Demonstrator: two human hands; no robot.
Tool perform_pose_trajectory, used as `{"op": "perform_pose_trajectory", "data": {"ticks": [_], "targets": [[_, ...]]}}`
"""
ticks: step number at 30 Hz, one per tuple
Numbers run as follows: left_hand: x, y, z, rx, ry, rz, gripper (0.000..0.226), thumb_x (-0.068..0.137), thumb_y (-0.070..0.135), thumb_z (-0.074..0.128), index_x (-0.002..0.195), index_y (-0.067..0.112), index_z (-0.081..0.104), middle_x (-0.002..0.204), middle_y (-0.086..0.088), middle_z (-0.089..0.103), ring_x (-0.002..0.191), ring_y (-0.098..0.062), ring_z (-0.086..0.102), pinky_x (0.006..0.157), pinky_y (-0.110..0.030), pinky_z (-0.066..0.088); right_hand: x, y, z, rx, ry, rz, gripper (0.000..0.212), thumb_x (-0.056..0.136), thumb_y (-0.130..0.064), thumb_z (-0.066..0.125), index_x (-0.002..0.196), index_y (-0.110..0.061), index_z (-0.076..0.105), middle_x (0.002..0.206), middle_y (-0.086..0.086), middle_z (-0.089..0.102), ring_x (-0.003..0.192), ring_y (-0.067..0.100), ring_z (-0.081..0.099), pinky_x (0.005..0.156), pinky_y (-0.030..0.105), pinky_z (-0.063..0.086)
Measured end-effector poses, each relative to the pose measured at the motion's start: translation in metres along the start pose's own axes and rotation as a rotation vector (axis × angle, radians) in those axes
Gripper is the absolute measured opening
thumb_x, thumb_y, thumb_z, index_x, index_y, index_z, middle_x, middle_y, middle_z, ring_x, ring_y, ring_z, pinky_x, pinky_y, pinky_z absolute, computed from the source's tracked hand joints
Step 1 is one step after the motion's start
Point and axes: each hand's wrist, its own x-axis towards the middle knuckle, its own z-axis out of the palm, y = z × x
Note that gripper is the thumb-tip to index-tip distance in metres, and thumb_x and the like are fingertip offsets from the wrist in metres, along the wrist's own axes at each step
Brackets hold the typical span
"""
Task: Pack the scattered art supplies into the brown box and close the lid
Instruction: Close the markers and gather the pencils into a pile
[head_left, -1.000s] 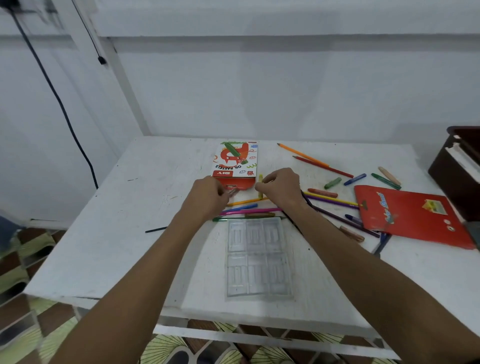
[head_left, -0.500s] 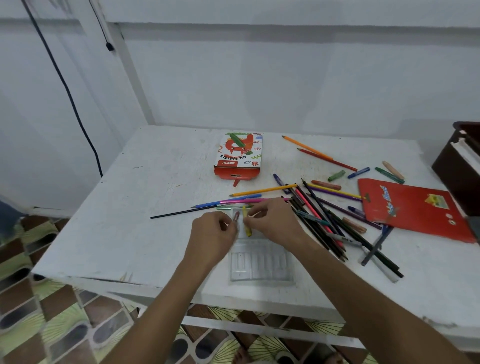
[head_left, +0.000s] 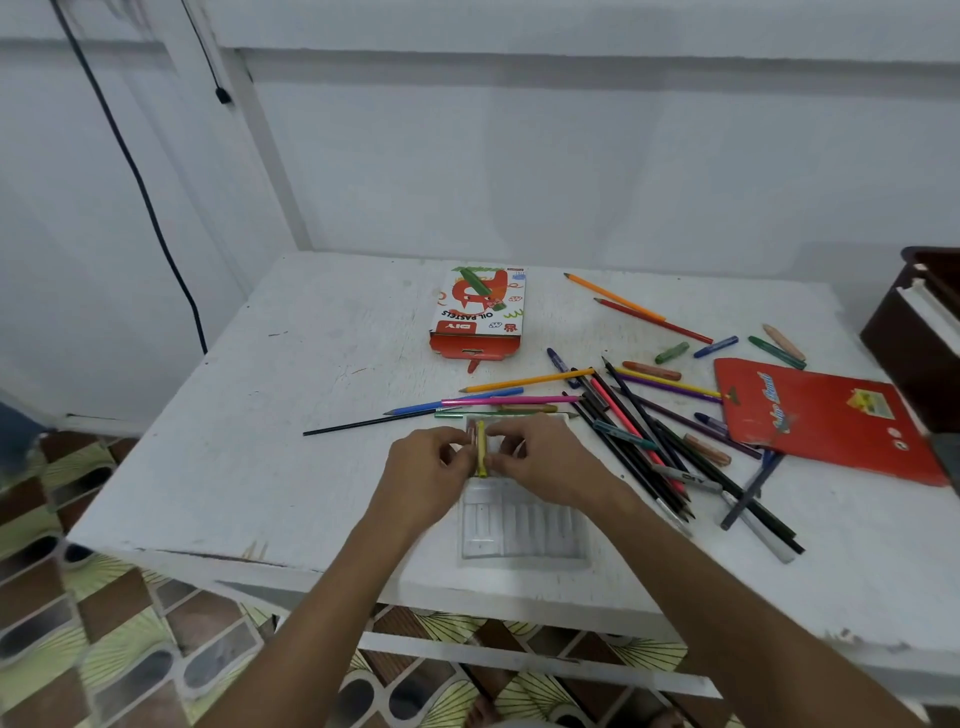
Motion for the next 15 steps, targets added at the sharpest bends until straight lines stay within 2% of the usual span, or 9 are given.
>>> {"op": "perform_pose_trajectory", "data": {"ticks": [3,5,9,12,15], "targets": [[0.0023,-0.0035,-0.0035,-0.027,-0.044,-0.017,0.02,0.089,0.034,0.061,0.103,0.025,0.072,0.075,0.006,0.068,0.067,-0.007,0.062,0.059,-0.015,0.043,0.0004,0.0009,-0.0036,-0.02,-0.073,-0.003,0.041,0.083,-0.027,0.07,0.122,-0.034,0.06,0.086,0.007,0.066,0.069,0.009,0.054,0.069,0.025,0.048],[0.0042,-0.0047,-0.0057,-0.025,-0.073,-0.018,0.02,0.09,0.034,0.062,0.104,0.024,0.071,0.078,0.006,0.067,0.069,-0.006,0.061,0.06,-0.015,0.044,0.0003,0.0004,-0.0049,-0.035,-0.092,0.0,0.045,0.081,-0.029,0.072,0.124,-0.034,0.059,0.088,0.008,0.065,0.068,0.008,0.051,0.067,0.023,0.046],[0.0072,-0.0057,-0.0077,-0.006,-0.097,-0.003,0.023,0.09,0.033,0.062,0.109,0.024,0.069,0.076,0.008,0.066,0.067,-0.004,0.06,0.058,-0.011,0.041,0.0001,-0.0017,-0.0014,-0.07,-0.042,-0.057,0.034,0.083,-0.026,0.07,0.117,-0.028,0.065,0.081,0.003,0.062,0.065,0.007,0.048,0.063,0.019,0.044],[0.0084,-0.0065,-0.0058,0.013,-0.112,0.027,0.025,0.09,0.029,0.063,0.114,0.025,0.068,0.076,0.005,0.069,0.067,-0.009,0.063,0.055,-0.007,0.041,0.0015,-0.0011,0.0001,-0.09,-0.067,-0.056,0.031,0.086,-0.025,0.067,0.117,-0.026,0.065,0.076,0.001,0.06,0.065,0.008,0.05,0.062,0.019,0.044],[0.0105,-0.0084,-0.0045,0.055,-0.126,0.058,0.027,0.092,0.026,0.059,0.118,0.029,0.067,0.081,0.004,0.07,0.07,-0.012,0.064,0.054,-0.006,0.04,0.0032,0.0004,0.001,-0.101,-0.046,-0.056,0.028,0.089,-0.026,0.063,0.117,-0.026,0.064,0.083,0.003,0.065,0.073,0.014,0.056,0.064,0.018,0.044]]}}
